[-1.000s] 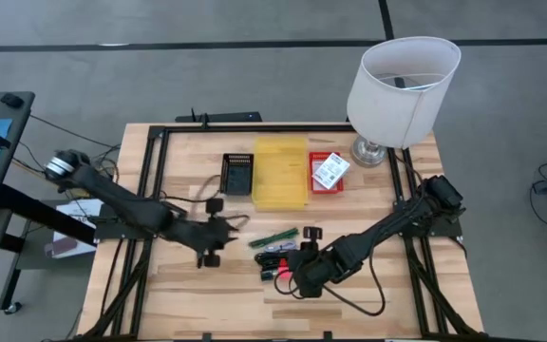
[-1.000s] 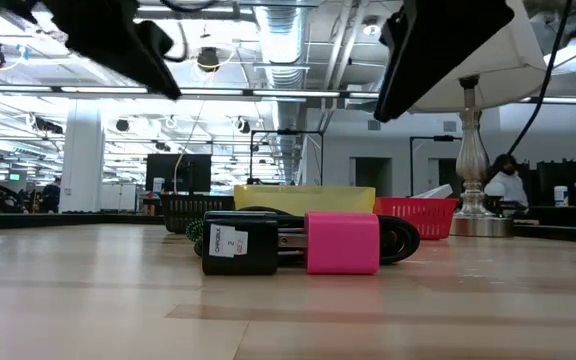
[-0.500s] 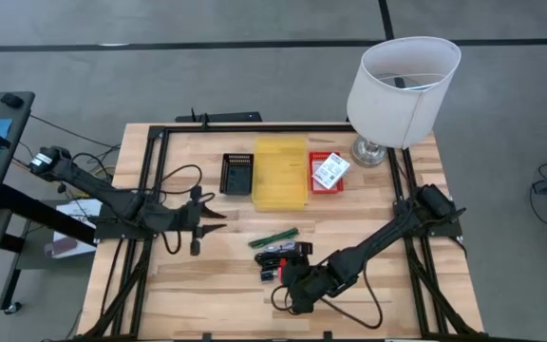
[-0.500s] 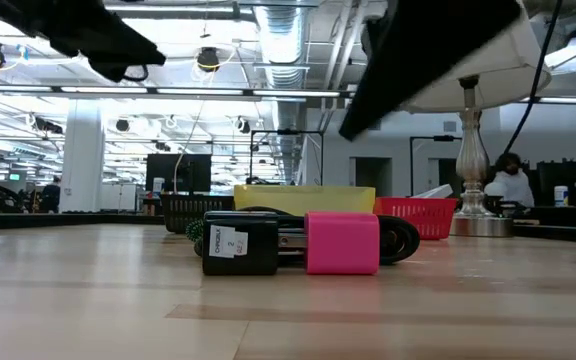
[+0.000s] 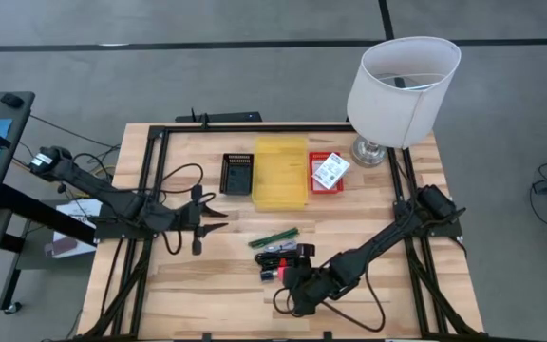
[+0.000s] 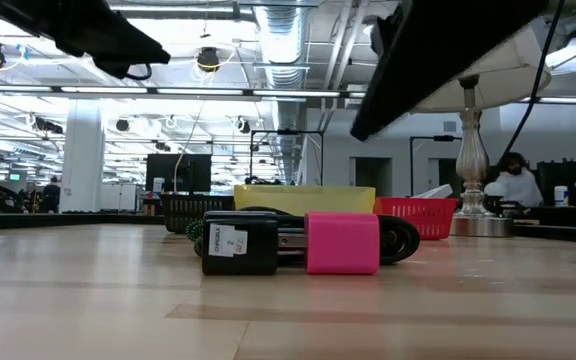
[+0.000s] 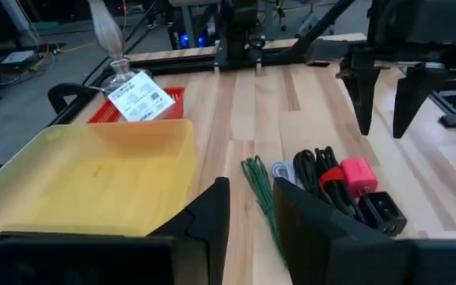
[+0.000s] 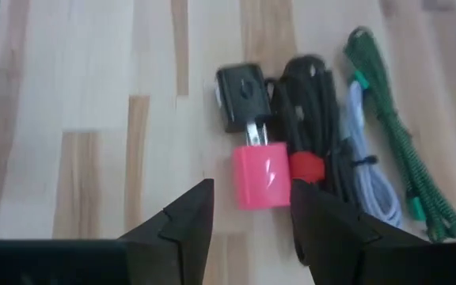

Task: Pick and place items into bin
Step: Put the pink charger adapter into the black bin

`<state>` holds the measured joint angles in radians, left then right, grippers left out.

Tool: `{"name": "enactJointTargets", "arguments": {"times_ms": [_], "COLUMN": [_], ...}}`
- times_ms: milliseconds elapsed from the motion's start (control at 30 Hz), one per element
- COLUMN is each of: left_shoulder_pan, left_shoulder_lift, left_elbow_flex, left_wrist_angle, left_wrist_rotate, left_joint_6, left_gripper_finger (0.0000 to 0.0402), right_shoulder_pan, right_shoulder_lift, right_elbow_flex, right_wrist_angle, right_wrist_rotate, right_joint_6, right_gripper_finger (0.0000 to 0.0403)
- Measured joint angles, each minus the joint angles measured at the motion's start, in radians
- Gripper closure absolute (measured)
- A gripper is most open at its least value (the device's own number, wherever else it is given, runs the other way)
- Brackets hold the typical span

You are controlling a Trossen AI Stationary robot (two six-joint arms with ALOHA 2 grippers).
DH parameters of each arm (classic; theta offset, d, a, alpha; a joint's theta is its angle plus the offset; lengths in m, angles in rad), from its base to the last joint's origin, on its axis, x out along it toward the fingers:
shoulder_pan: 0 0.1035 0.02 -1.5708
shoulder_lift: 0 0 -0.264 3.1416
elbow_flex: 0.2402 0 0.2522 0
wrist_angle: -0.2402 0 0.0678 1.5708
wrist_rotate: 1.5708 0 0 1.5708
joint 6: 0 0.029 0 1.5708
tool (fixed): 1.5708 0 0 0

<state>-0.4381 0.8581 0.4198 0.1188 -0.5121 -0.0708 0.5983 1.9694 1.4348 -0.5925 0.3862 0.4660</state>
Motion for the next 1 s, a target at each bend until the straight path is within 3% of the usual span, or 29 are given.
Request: {"name": "enactJointTargets", "arguments": {"times_ms": [533, 1000], "left_shoulder_pan": [0.000, 0.000], "left_shoulder_lift": [0.013, 0.013], "left_elbow_flex": [0.000, 0.000], "left_wrist_angle": [-0.002, -0.028], "left_wrist_rotate": [0.063, 0.062], "left_joint_6": [-0.052, -0.072], "left_gripper_finger": [0.0310, 0.0310], "right_shoulder_pan": [-0.064, -0.071], "right_shoulder_lift": [0.037, 0.065], "right_elbow_flex": [-0.004, 0.000], "right_wrist_angle": [-0.028, 0.001], "right_wrist_rotate": [-0.128, -0.152], "right_joint_6": [-0.030, -0.055], "right_gripper_finger": [0.0238, 0.0181]}}
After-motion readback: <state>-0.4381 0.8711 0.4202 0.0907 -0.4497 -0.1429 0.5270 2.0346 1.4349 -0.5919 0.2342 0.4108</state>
